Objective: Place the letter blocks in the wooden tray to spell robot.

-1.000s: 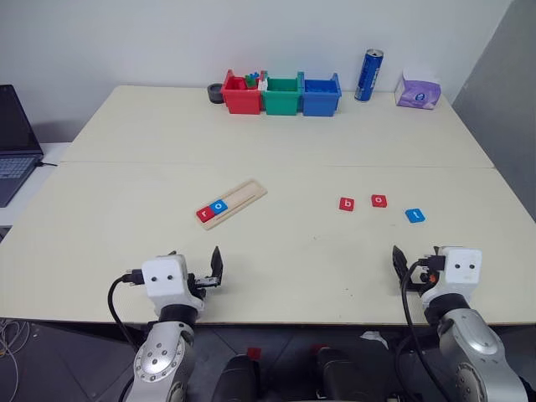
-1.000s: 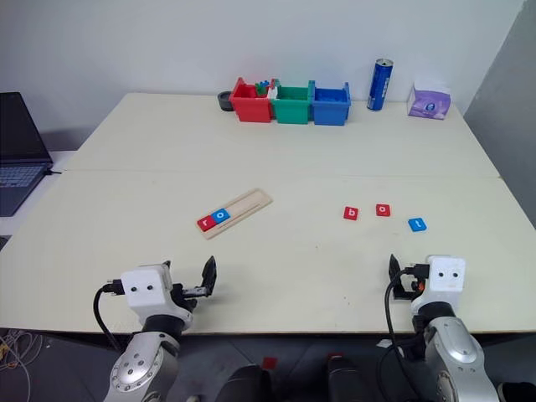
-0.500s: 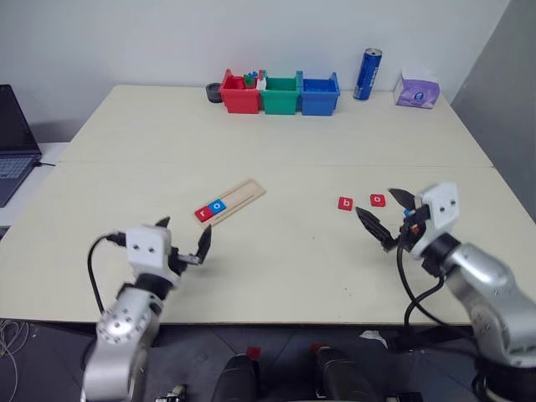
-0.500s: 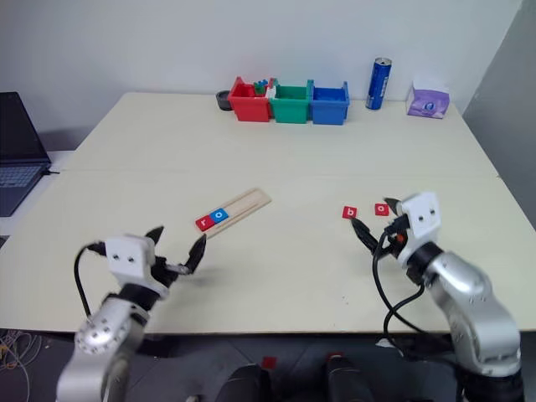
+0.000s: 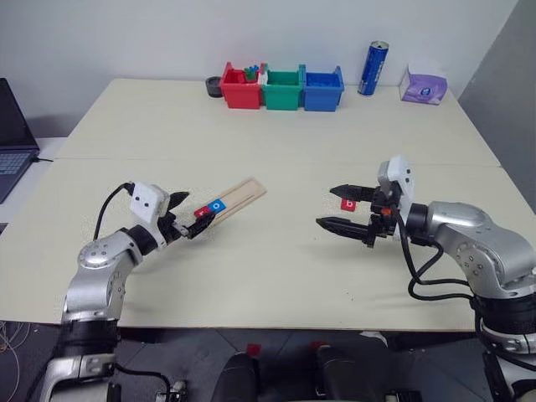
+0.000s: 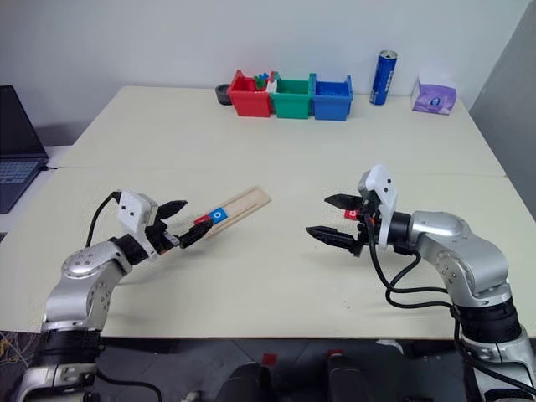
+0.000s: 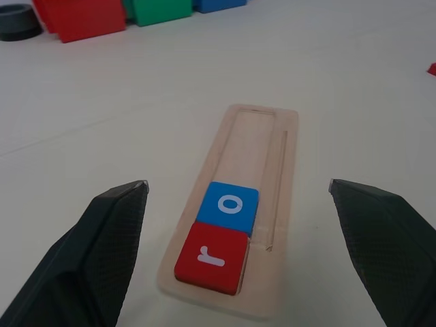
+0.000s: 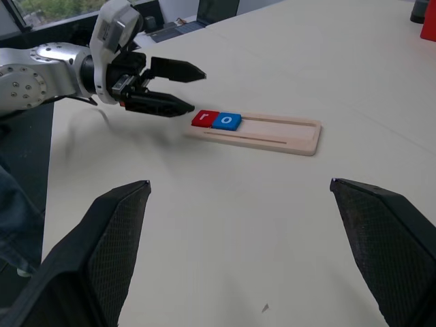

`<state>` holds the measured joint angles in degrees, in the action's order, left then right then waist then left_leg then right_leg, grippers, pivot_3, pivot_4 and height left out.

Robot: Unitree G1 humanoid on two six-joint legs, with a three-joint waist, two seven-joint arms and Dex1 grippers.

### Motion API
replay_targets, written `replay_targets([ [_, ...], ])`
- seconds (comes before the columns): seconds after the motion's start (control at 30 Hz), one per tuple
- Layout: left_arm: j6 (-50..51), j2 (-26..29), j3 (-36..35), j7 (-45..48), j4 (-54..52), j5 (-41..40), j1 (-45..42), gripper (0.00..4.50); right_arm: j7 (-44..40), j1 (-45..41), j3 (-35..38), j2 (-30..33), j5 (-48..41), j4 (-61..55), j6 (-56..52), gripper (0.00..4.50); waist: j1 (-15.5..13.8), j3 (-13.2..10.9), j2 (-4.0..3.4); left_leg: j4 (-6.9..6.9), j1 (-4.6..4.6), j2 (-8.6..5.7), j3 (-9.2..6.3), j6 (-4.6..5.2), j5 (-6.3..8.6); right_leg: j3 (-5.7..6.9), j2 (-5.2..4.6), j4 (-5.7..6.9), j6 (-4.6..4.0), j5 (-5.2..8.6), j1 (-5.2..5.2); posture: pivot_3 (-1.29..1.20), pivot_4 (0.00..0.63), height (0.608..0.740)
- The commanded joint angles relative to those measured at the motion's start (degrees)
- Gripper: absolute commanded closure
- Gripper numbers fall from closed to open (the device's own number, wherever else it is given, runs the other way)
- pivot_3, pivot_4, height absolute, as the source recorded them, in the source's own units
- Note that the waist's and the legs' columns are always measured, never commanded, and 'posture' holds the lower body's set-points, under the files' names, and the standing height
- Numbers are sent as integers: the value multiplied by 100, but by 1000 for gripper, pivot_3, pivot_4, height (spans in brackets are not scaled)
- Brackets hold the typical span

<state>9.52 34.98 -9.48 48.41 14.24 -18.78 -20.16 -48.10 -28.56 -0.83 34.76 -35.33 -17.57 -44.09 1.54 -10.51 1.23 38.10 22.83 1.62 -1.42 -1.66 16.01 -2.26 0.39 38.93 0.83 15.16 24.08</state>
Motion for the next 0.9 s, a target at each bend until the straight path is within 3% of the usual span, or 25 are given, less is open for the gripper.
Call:
replay_targets([
  [0.03, -363, 122, 71, 333, 543, 130, -328, 0, 94, -88, 113, -41, -55, -138, 46, 9, 1, 0, 0, 0, 0, 0, 0, 0, 0, 0, 0, 1, 0, 0, 0, 0, 150, 740],
  [0.53, -1349, 177, 528, 1255, 3266, 837, -1665, 0, 519, 154, 294, -100, -204, -504, -125, 9, 3, 0, 0, 3, 1, -2, 0, 0, 0, 4, 1, 6, 0, 0, 1, 0, 150, 740],
  [0.9, -1794, 67, 669, 1317, 4264, 1224, -2010, 0, 643, 100, 312, -91, -237, -451, -105, 9, 5, 1, 1, 9, -3, -3, 0, 1, 0, 5, 1, 16, 0, -1, -2, 0, 150, 740],
])
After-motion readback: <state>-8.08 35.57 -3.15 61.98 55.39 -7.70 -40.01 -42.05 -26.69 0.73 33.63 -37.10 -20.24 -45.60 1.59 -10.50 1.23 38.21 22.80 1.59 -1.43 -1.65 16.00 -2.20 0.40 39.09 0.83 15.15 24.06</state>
